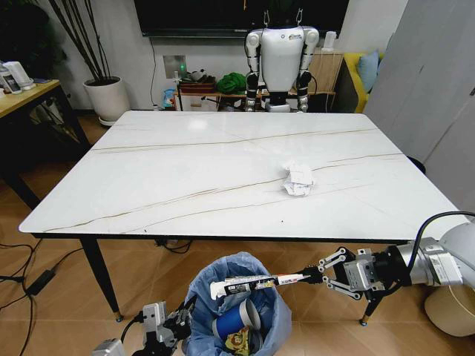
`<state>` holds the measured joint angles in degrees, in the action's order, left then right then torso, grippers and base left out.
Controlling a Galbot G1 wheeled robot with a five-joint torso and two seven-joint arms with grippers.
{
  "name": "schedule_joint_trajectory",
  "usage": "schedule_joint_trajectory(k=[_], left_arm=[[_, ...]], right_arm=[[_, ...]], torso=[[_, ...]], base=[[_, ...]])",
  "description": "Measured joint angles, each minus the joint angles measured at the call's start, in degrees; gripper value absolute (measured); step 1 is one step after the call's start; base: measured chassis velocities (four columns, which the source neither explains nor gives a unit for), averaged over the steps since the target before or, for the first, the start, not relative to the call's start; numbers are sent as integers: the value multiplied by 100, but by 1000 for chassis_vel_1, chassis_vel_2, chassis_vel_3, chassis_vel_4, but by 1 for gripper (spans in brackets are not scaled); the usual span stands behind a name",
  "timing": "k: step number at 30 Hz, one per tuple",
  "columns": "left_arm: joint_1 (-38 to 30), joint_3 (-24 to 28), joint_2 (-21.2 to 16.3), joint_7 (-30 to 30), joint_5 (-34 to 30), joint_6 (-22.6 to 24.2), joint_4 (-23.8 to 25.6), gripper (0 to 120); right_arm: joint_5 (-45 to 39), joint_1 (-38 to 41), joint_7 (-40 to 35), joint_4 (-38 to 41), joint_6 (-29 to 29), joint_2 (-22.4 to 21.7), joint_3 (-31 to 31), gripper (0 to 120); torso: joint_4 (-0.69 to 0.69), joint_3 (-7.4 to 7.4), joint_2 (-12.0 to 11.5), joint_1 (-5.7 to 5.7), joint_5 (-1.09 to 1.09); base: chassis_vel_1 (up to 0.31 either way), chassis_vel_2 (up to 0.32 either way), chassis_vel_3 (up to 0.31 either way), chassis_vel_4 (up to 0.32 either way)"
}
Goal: Pick up the trash bin and place the trash from the table into it.
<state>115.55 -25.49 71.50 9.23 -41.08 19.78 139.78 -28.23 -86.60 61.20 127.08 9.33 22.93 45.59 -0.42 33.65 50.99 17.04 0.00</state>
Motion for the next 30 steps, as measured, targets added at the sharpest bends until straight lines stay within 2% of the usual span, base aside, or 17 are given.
schedule_joint_trajectory(k=[3, 5, 8, 9, 11, 12, 14, 15, 16, 17, 18, 20, 21, 23, 25, 30], left_arm=[[-9, 10, 29, -1, 19, 5, -11, 0], [-11, 15, 37, -1, 25, 7, -16, 0], [-14, 22, 52, -2, 39, 9, -20, 0], [-14, 22, 52, -2, 39, 9, -20, 0], [-10, 28, 63, -8, 50, 9, -20, 0], [-10, 28, 63, -8, 50, 9, -20, 0], [-5, 29, 66, -16, 66, 9, -20, 0], [0, 33, 66, -23, 76, 9, -21, 0], [0, 33, 66, -23, 76, 9, -21, 0], [3, 37, 63, -29, 81, 9, -19, 0], [-1, 44, 40, -31, 82, 9, -3, 0], [-35, 58, -29, -32, 58, 20, 11, 0], [-35, 58, -29, -32, 58, 20, 11, 0], [-85, 80, -137, -32, 7, 39, 11, 0], [-115, 104, -251, -32, -39, 56, 11, 0], [-106, 100, -321, -38, -72, 61, 7, 0]], right_arm=[[-29, -4, 29, -32, 0, 40, -20, 25], [-35, -4, 39, -48, 1, 59, -24, 27], [-165, -4, 34, -100, 12, 95, -48, 43], [-165, -4, 34, -100, 12, 95, -48, 43], [-546, -16, -173, -118, -31, 111, -91, 52], [-546, -16, -173, -118, -31, 111, -91, 52], [-1046, -9, -634, -100, -151, 116, -141, 61], [-1402, 6, -1144, -62, -209, 117, -205, 66], [-1402, 6, -1144, -62, -209, 117, -205, 66], [-1852, 40, -1992, 9, -275, 121, -314, 72], [-2174, 112, -3165, 89, -401, 134, -475, 78], [-2415, 210, -4398, 121, -715, 183, -616, 86], [-2415, 210, -4398, 121, -715, 183, -616, 86], [-2586, 311, -5312, 129, -1085, 241, -719, 95], [-2679, 392, -5948, 108, -1377, 311, -794, 99], [-2833, 609, -6188, -264, -1542, 375, -1000, 100]], torso=[[0, 0, 0, 0, 0], [0, 0, 0, 0, 0], [0, 0, 0, 0, 0], [0, 0, 0, 0, 0], [-1, 0, 0, 0, 1], [-1, 0, 0, 0, 1], [-1, 0, 0, 0, 0], [-1, 0, 0, 0, 0], [-1, 0, 0, 0, 0], [0, 0, 0, 0, 0], [1, 0, 0, 0, -1], [1, 0, 0, 0, 0], [1, 0, 0, 0, 0], [0, 0, 0, 0, -1], [-1, 0, 0, 0, 0], [-2, 0, 0, 0, -1]], base=[[0, 0, 0, 0], [0, 0, 0, 0], [0, 0, 0, 0], [0, 0, 0, 0], [0, 0, 0, 0], [0, 0, 0, 0], [0, 0, 0, 0], [0, 0, 0, 0], [0, 0, 0, 0], [0, 0, 0, 0], [0, 0, 0, 0], [0, 0, 0, 0], [0, 0, 0, 0], [0, 0, 0, 0], [0, 0, 0, 0], [0, 0, 0, 0]])
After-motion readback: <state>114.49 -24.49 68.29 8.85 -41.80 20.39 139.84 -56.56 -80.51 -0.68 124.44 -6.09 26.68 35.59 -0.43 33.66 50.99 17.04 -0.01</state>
